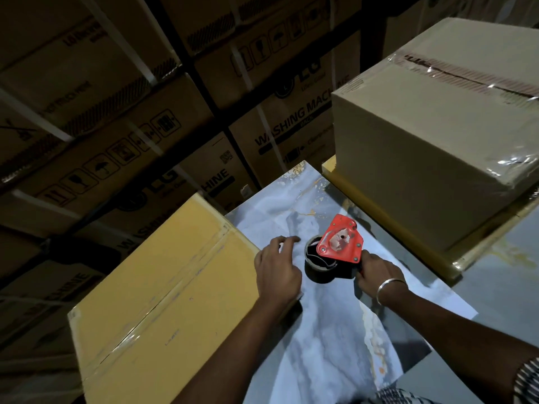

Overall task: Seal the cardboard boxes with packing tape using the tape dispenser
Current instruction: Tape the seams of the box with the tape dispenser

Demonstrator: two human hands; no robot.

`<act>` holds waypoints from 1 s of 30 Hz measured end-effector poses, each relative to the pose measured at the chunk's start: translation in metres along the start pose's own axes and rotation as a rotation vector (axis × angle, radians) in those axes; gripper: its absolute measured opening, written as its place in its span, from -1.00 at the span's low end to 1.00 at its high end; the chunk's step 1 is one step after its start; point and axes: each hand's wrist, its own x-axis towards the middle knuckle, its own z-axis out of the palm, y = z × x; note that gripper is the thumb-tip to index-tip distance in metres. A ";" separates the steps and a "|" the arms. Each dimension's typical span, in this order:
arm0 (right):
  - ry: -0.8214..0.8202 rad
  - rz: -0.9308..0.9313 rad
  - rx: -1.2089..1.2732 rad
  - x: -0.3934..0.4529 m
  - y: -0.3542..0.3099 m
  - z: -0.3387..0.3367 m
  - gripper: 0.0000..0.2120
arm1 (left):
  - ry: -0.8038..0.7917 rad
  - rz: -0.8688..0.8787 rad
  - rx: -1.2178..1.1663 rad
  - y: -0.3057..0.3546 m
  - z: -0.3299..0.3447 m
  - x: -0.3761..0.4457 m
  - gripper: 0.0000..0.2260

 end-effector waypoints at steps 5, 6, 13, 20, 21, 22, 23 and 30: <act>0.033 -0.022 -0.026 -0.006 -0.001 0.011 -0.78 | 0.017 -0.189 -0.152 0.008 0.002 -0.041 -0.35; 0.047 -0.011 -0.027 -0.008 -0.003 0.012 -0.78 | 0.006 -0.181 -0.172 0.006 0.003 -0.047 -0.34; 0.000 0.038 -0.132 -0.011 -0.009 0.013 -0.63 | -0.048 -0.103 -0.203 -0.014 -0.006 -0.054 -0.46; 0.560 -0.062 0.075 -0.052 -0.043 0.015 -0.38 | -0.033 -0.047 -0.159 -0.010 -0.003 -0.065 -0.48; 0.625 -0.145 0.121 -0.062 -0.057 0.018 -0.41 | -0.036 -0.045 -0.178 -0.009 -0.004 -0.067 -0.46; 0.617 -0.208 0.246 -0.070 -0.074 0.018 -0.44 | -0.046 -0.049 -0.197 -0.009 -0.006 -0.068 -0.46; 0.554 -0.252 0.451 -0.077 -0.093 0.020 -0.47 | -0.063 -0.050 -0.221 -0.009 -0.007 -0.068 -0.46; 0.086 -0.167 1.530 -0.097 -0.177 0.029 -0.49 | 0.072 0.014 -0.566 -0.050 -0.026 -0.077 -0.51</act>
